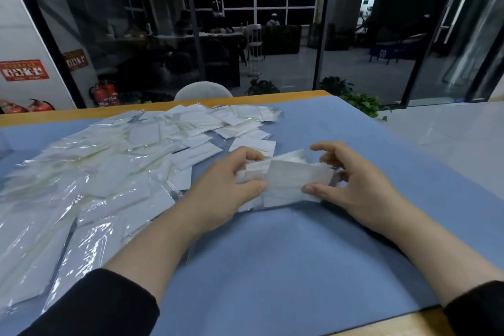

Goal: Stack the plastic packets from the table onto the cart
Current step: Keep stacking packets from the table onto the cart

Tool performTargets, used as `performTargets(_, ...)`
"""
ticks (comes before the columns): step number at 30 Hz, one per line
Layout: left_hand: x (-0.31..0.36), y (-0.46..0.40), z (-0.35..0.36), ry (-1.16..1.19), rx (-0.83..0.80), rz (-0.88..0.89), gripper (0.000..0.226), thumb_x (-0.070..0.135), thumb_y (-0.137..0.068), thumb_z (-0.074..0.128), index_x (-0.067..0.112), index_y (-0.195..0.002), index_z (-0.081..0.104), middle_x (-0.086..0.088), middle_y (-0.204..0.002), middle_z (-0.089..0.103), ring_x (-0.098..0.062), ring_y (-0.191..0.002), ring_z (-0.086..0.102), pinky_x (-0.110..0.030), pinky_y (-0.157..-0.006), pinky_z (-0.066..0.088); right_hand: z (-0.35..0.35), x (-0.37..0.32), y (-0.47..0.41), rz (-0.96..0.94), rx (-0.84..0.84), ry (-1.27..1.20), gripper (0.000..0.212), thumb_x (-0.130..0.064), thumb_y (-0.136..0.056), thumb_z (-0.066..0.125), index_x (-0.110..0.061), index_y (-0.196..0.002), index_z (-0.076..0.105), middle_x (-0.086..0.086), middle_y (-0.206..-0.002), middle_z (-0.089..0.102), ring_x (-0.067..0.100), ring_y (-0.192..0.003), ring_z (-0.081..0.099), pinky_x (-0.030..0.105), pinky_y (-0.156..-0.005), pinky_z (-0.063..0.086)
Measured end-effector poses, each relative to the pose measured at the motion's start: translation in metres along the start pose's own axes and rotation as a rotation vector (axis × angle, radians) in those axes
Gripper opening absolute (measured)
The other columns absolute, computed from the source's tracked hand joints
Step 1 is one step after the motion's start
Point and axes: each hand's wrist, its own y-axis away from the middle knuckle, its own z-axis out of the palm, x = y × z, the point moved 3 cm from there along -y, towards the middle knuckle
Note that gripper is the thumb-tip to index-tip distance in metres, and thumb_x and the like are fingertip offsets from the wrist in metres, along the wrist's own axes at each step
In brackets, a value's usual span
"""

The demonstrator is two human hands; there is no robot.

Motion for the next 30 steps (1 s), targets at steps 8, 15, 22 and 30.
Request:
performTargets(8,0.011,0.003,0.025,0.156,0.039,-0.004,0.042,0.065,-0.078,0.059,0.03,-0.101,0.065,0.018,-0.089,0.068,0.004,-0.075,0.058,-0.012,-0.065,0.043,0.015,-0.004,-0.003,-0.004,-0.072,-0.073,0.091,-0.04,-0.073,0.087,-0.068,-0.134,0.025,-0.031,-0.125,0.044,-0.014,-0.12,0.045,0.01,-0.096,0.038)
performTargets(15,0.018,0.004,0.029,0.346,0.427,-0.147,0.054,0.062,-0.094,0.048,0.012,-0.096,0.066,-0.001,-0.082,0.063,-0.001,-0.069,0.05,-0.013,-0.061,0.04,0.016,-0.021,0.002,-0.118,-0.095,0.022,0.065,-0.043,-0.076,0.084,-0.057,-0.124,0.042,-0.038,-0.123,0.043,-0.011,-0.119,0.043,0.006,-0.092,0.035)
performTargets(22,0.007,0.01,0.042,0.381,0.614,-0.188,0.008,0.03,-0.1,0.059,0.027,-0.096,0.065,0.012,-0.088,0.066,-0.003,-0.077,0.058,-0.019,-0.066,0.042,0.013,-0.021,0.009,-0.136,-0.082,0.017,0.072,-0.045,-0.078,0.083,-0.048,-0.136,0.04,-0.036,-0.129,0.039,-0.012,-0.124,0.04,0.003,-0.093,0.033)
performTargets(30,0.015,0.007,0.052,0.334,0.49,-0.145,0.024,0.029,-0.104,0.051,0.024,-0.086,0.067,0.017,-0.087,0.069,0.0,-0.079,0.058,-0.01,-0.063,0.04,0.014,-0.019,0.007,-0.185,-0.083,0.11,0.042,-0.048,-0.078,0.079,-0.035,-0.112,0.058,-0.019,-0.114,0.049,0.003,-0.107,0.053,0.013,-0.087,0.041)
